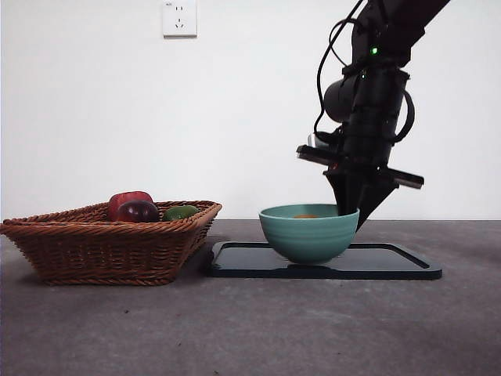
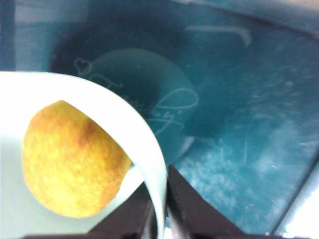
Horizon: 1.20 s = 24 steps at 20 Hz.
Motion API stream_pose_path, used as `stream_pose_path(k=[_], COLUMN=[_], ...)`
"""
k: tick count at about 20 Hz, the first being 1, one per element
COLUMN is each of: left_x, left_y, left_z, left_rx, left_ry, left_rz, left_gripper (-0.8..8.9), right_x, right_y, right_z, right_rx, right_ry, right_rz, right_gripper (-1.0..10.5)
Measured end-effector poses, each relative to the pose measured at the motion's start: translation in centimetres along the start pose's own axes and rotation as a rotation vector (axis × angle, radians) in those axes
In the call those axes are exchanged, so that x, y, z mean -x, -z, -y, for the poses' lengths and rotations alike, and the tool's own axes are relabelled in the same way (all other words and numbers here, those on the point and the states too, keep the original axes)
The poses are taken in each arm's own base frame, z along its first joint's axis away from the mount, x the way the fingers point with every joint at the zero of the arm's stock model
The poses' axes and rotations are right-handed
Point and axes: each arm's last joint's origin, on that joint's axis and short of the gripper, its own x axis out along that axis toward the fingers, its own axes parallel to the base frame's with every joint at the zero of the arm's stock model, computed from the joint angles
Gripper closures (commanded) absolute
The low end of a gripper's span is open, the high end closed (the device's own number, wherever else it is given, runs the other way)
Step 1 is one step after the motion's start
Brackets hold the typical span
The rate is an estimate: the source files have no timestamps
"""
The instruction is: Pick up the wifruite, put it on the bowl, pick up the plate, put it on desk
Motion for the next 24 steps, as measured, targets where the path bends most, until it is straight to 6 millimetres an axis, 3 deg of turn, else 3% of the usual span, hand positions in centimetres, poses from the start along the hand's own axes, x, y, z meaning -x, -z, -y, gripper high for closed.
stream_pose_path(k=[4, 7, 9, 10, 12, 14, 17, 19, 21, 24], left_x=[0.0, 0.0, 0.0, 0.0, 0.0, 0.0, 0.0, 0.0, 0.0, 0.0], left_y=[0.0, 0.0, 0.0, 0.0, 0.0, 0.0, 0.0, 0.0, 0.0, 0.0], left_z=[0.0, 0.0, 0.0, 0.0, 0.0, 0.0, 0.0, 0.0, 0.0, 0.0], left_rx=[0.0, 0.0, 0.0, 0.0, 0.0, 0.0, 0.0, 0.0, 0.0, 0.0], left_ry=[0.001, 0.001, 0.001, 0.001, 0.001, 0.001, 0.001, 0.001, 0.001, 0.001], left_rz=[0.0, 0.0, 0.0, 0.0, 0.0, 0.0, 0.0, 0.0, 0.0, 0.0], left_gripper=[2.51, 2.51, 2.51, 2.51, 2.51, 2.51, 2.51, 2.51, 2.51, 2.51], right_x=[-0.9, -1.0, -0.7, 0.2, 4.5, 10.0, 15.9, 20.1, 22.2, 22.4], right_y=[-0.4, -0.2, -0.1, 0.0, 1.1, 3.6, 7.8, 12.2, 16.3, 21.1], right_z=[0.2, 0.2, 0.3, 0.2, -0.6, -1.5, -2.6, -3.8, -4.4, -4.5], right_rx=[0.004, 0.002, 0.003, 0.008, 0.026, 0.039, 0.053, 0.087, 0.123, 0.168], right_ry=[-0.012, 0.001, 0.035, 0.07, 0.106, 0.157, 0.206, 0.213, 0.192, 0.171], right_rz=[-0.011, -0.027, -0.022, 0.003, 0.101, 0.201, 0.29, 0.403, 0.472, 0.494], right_gripper=[9.2, 5.9, 5.1, 4.5, 4.3, 3.8, 3.7, 3.8, 3.8, 3.8])
